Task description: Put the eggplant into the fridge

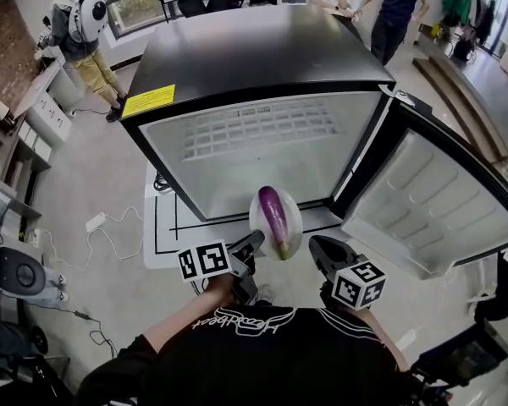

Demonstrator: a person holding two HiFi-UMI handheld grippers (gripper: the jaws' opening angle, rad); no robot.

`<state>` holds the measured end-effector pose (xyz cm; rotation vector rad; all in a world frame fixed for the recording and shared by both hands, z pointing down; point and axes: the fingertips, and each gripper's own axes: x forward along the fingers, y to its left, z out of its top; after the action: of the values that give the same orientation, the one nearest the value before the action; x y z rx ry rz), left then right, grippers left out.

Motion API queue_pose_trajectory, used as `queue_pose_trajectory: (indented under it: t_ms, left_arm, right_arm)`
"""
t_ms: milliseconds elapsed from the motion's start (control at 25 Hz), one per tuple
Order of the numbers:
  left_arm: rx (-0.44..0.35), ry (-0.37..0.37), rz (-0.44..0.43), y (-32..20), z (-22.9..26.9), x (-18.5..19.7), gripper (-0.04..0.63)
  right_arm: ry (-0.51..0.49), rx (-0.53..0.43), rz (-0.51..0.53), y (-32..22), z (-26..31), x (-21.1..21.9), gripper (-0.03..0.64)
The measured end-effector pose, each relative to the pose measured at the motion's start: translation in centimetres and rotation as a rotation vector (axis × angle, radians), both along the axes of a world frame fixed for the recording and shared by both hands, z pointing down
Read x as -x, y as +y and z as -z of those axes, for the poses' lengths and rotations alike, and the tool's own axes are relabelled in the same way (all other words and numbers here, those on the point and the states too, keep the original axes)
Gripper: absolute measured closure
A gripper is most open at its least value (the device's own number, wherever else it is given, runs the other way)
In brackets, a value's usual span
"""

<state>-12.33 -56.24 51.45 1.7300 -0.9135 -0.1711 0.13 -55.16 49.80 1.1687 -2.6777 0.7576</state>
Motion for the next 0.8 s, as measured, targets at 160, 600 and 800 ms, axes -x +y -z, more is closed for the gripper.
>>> queue_pose_trajectory:
  t_ms: [160, 600, 800]
  left_arm:
    - [0.013, -0.006, -0.009, -1.9, -0.7, 0.1, 0.571]
    - [-0.008, -0.049, -0.038, -7.9, -1.6, -0.1, 0.571]
    - [0.01, -0.086, -0.043, -10.0, -3.1, -0.1, 0.571]
  right_arm:
    - [0.005, 0.009, -0.011, -1.6, -0.5, 0.5, 0.611]
    - [0.001, 0.014, -0.038, -5.4, -1.1, 1.7, 0.611]
    - [-0.007, 0.022, -0.064, -6.8, -1.6, 1.8, 0.611]
